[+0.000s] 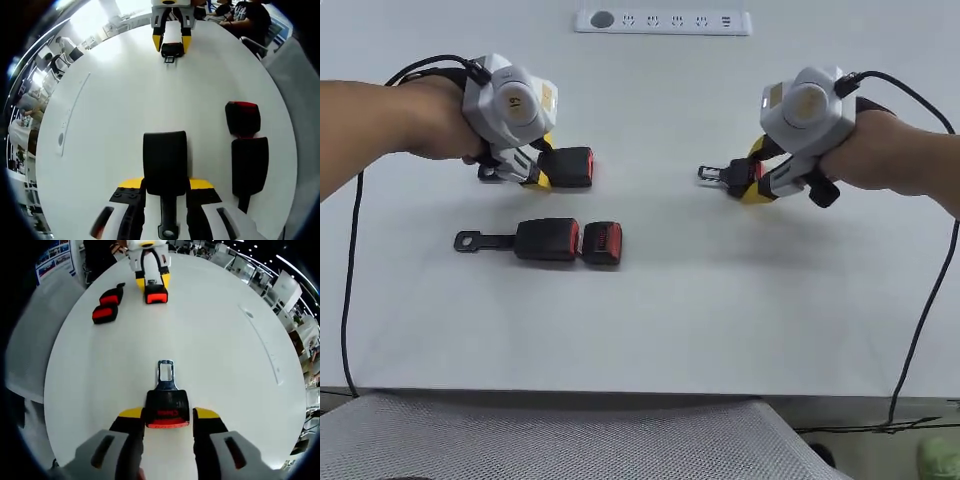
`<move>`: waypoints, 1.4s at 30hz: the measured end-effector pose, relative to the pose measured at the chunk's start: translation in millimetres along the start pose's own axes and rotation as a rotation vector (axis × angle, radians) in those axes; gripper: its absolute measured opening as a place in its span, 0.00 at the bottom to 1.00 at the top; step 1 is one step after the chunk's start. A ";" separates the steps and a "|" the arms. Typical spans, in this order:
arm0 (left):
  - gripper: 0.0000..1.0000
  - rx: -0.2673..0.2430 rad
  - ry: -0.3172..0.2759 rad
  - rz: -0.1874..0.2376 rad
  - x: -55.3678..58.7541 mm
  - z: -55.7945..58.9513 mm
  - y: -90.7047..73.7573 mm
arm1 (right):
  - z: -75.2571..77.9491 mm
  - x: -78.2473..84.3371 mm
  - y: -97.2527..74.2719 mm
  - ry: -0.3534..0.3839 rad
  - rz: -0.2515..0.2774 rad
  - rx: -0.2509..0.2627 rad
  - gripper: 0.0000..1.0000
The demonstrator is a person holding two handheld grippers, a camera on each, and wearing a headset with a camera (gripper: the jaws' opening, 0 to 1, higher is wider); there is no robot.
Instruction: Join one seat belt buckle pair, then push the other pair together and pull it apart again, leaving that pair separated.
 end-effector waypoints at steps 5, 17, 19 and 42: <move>0.32 -0.026 -0.013 -0.006 0.7 3.3 -2.5 | -0.1 -3.1 -4.5 -0.030 -0.012 0.055 0.51; 0.33 -0.121 -0.096 0.076 11.7 41.0 -36.7 | -20.9 -10.5 -51.9 0.121 0.094 0.135 0.55; 0.34 -0.144 -0.119 0.094 12.6 56.1 -48.0 | -28.6 -13.1 -59.6 0.139 0.114 0.143 0.55; 0.76 -0.332 -0.489 0.293 80.5 185.4 -110.0 | -123.3 -18.5 -112.7 0.345 0.261 0.216 0.81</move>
Point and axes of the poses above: the centre of the closed fingertips' face, and the gripper's own axes: y roughly forward along the fingers, z roughly to its right, x roughly out of its underside, the point moved 9 cm from there along -y, roughly backward along the fingers, and after that the axes turned 11 degrees about x, right-handed, at the moved point
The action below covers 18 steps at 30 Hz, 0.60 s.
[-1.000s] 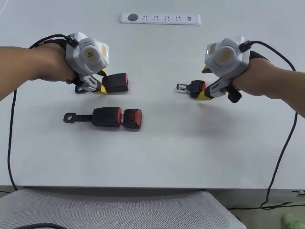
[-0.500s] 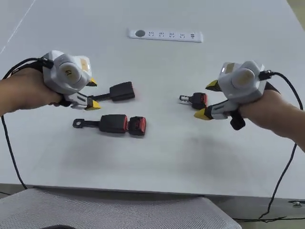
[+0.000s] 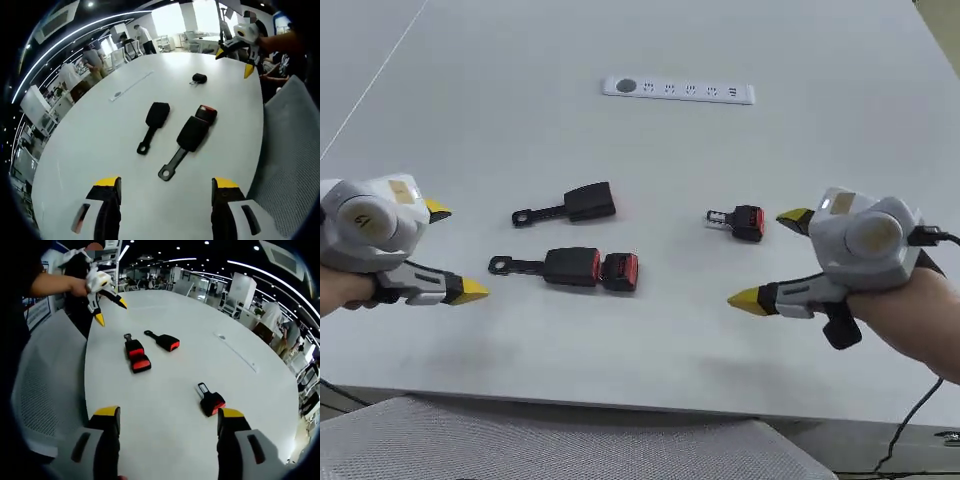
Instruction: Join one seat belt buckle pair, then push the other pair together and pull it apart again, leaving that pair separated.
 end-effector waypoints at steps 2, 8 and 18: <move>0.79 -0.017 -0.035 0.024 3.0 -0.2 -5.6 | 0.0 5.7 -5.2 0.041 0.006 0.021 0.83; 0.87 -0.014 -0.066 0.049 12.3 2.4 -14.8 | 4.8 13.5 -14.0 0.072 0.003 0.068 0.92; 1.00 -0.024 -0.112 0.078 19.6 6.2 -17.4 | -1.7 15.4 -16.1 0.078 0.016 0.092 1.00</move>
Point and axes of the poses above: the centre of the closed fingertips' face, and the gripper's own axes: y roughly forward along the fingers, z roughly to its right, x roughly out of its underside, the point moved 9 cm from there along -y, roughly backward along the fingers, and after that the axes turned 11 degrees about x, right-handed, at the moved point
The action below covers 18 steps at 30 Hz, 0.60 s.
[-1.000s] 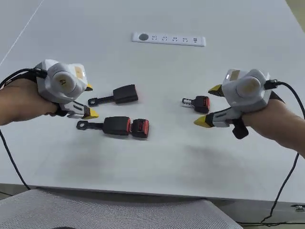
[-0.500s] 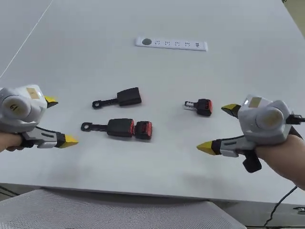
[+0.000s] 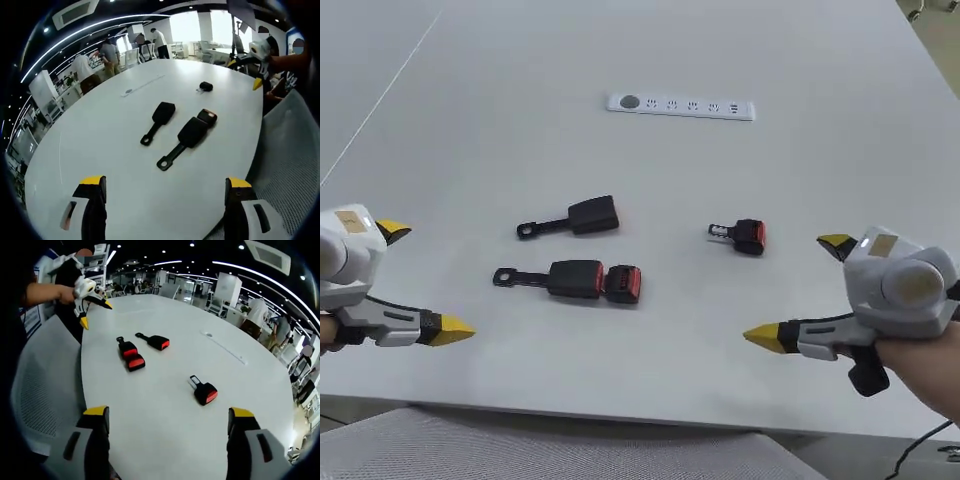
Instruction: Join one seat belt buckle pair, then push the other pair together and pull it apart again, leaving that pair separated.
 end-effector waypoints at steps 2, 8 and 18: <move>1.00 -0.014 -0.007 0.011 0.8 -1.1 -1.9 | -2.0 2.0 -0.7 0.013 -0.002 0.001 1.00; 1.00 -0.032 -0.031 0.033 3.1 1.3 -4.7 | -1.5 6.0 -2.5 0.045 0.007 0.012 1.00; 1.00 -0.036 -0.059 0.033 7.7 -0.1 -9.7 | -1.3 6.5 -4.2 0.088 0.011 0.030 1.00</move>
Point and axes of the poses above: the centre of the closed fingertips' face, and the gripper's own axes: y roughly forward along the fingers, z roughly to its right, x roughly out of its underside, the point moved 9 cm from there along -y, roughly backward along the fingers, and after that the axes turned 11 degrees about x, right-handed, at the moved point
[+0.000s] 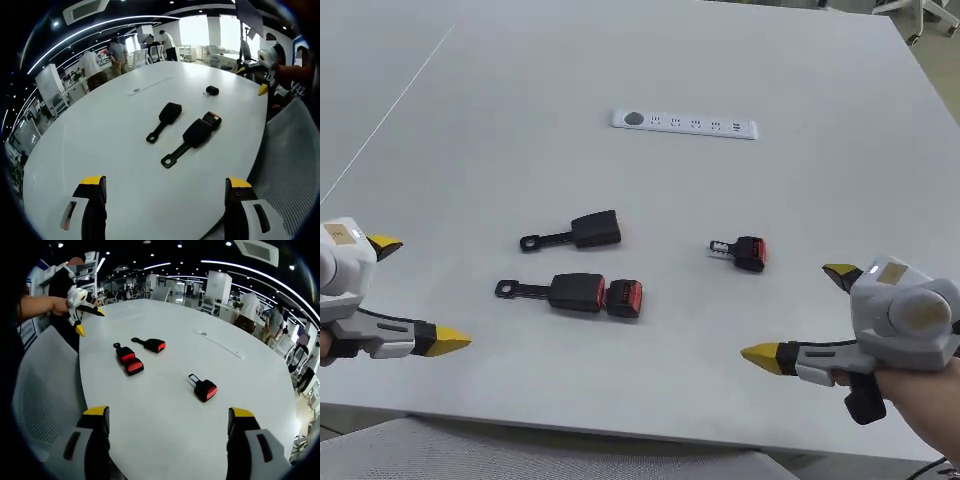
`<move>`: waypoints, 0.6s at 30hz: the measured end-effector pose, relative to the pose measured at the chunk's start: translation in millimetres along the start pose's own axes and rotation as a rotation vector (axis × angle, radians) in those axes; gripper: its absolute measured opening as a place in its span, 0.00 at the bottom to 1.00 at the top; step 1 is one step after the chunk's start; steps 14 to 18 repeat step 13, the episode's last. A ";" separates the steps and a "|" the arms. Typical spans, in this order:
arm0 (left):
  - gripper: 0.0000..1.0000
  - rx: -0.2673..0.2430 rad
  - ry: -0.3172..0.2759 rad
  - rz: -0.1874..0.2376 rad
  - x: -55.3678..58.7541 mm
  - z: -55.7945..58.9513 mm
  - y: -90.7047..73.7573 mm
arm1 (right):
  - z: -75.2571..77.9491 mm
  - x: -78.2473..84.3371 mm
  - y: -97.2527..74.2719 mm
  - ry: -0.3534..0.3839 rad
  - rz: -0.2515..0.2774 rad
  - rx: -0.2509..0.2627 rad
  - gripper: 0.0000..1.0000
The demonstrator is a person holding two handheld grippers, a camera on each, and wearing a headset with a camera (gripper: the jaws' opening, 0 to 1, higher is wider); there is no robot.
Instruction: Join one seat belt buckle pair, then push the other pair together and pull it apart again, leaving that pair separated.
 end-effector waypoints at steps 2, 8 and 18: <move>1.00 -0.006 -0.001 0.010 -1.3 -0.5 -1.8 | -1.4 1.5 -0.1 -0.003 -0.004 -0.003 1.00; 1.00 -0.010 0.011 0.013 -2.7 1.6 -2.9 | -6.3 4.3 1.5 0.012 -0.005 -0.008 1.00; 1.00 -0.015 0.011 0.017 -1.4 2.6 -3.0 | -9.9 3.0 3.0 0.008 -0.007 -0.017 1.00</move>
Point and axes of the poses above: the centre of the closed fingertips' face, and the gripper's own axes: y roughly forward along the fingers, z roughly to its right, x roughly out of its underside, the point moved 9 cm from there along -y, roughly backward along the fingers, and after that the axes turned 11 degrees about x, right-handed, at the moved point
